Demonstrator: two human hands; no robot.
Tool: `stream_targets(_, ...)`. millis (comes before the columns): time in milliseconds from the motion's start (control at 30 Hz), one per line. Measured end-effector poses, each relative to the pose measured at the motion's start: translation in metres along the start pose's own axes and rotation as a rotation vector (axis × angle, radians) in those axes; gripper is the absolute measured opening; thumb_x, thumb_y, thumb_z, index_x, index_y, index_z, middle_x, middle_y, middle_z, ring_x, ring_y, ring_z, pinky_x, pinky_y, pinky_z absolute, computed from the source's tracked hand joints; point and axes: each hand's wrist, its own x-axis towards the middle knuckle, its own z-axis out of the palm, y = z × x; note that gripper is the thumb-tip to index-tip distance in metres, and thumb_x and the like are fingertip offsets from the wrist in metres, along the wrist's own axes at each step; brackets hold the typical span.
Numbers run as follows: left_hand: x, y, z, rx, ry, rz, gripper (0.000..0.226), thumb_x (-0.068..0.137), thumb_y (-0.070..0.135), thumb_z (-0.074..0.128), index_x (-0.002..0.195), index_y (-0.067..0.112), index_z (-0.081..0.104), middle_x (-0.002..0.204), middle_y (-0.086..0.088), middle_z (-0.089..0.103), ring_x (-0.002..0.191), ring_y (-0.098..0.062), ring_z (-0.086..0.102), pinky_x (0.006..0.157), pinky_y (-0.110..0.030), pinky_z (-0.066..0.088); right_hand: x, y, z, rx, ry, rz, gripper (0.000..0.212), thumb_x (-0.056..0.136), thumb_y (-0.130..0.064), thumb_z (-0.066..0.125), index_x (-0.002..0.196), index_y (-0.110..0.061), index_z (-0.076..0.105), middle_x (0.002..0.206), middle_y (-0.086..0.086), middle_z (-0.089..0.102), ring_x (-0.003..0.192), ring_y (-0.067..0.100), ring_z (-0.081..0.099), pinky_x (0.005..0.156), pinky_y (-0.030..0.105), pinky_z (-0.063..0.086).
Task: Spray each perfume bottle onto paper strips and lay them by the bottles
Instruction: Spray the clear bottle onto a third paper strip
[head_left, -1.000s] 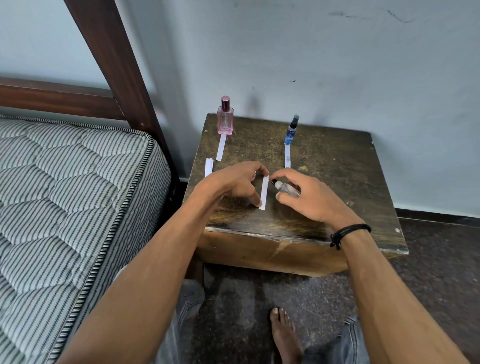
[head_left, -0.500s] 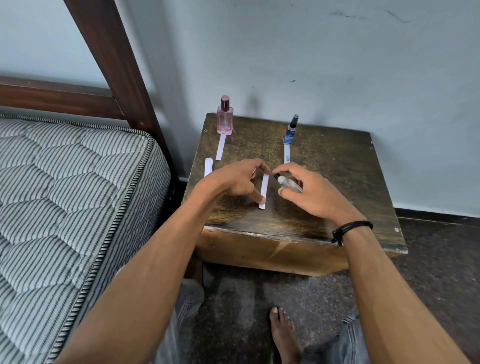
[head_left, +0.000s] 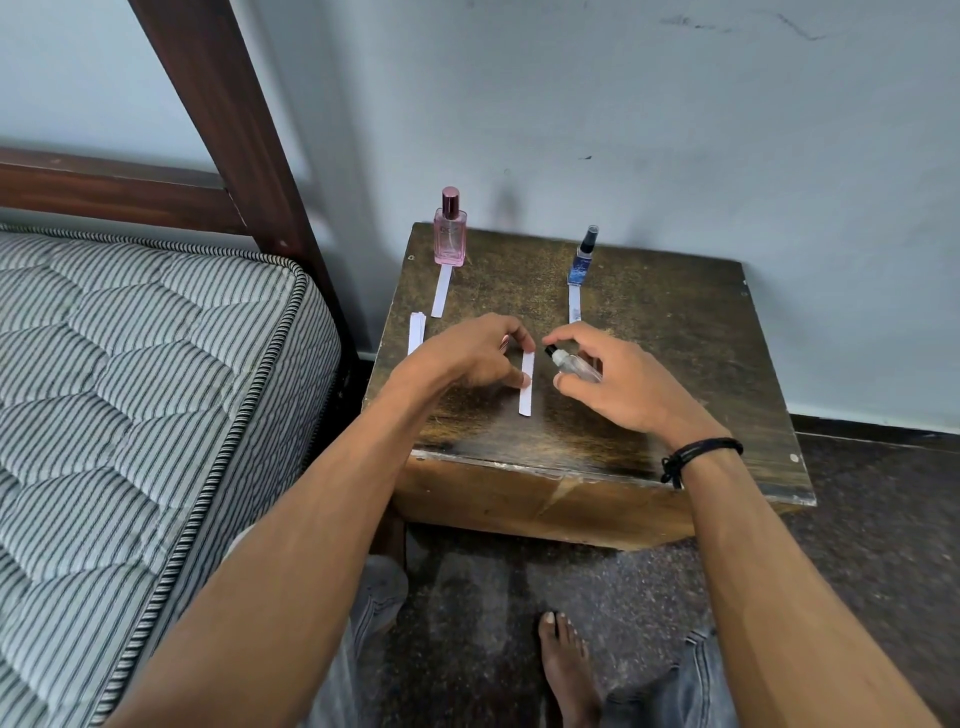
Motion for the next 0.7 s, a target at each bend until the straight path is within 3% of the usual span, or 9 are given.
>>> stream_targets(367,-0.0010,0.0005,0.0003,-0.006,0.011,-0.007,0.045,0.082,0.024,0.081,0.123,0.026,0.061,0.133,-0.004,0.058,0.107,-0.020,0.056,0.091,-0.030,0.041,0.0018,0.0015,0.0007,-0.012,0.008,-0.011,0.038,0.095,-0.036,0.063,0.129,-0.050,0.052,0.104,0.003,0.071,0.092,0.024,0.066,0.086,0.045,0.056)
stream_targets(533,-0.0015,0.0015,-0.0009,-0.044,0.008,-0.004,0.041,0.085,0.025,0.079,0.122,0.024,0.063,0.122,0.000,0.061,0.101,-0.019,0.059,0.087,-0.029,0.042,0.0036,0.0035,0.0017,-0.013,0.011,-0.017,0.037,0.094,-0.037,0.062,0.127,-0.053,0.051,0.098,-0.001,0.071,0.082,0.020,0.066,0.082,0.044,0.057)
stream_targets(700,-0.0003,0.0011,-0.0002,-0.049,0.004,-0.005,0.040,0.082,0.025,0.081,0.118,0.028,0.063,0.129,-0.001,0.058,0.106,-0.019,0.056,0.091,-0.030,0.040,0.0038,0.0030,0.0014,-0.016,0.014,-0.016,0.038,0.094,-0.038,0.062,0.126,-0.053,0.050,0.099,0.001,0.072,0.082,0.021,0.067,0.082,0.044,0.057)
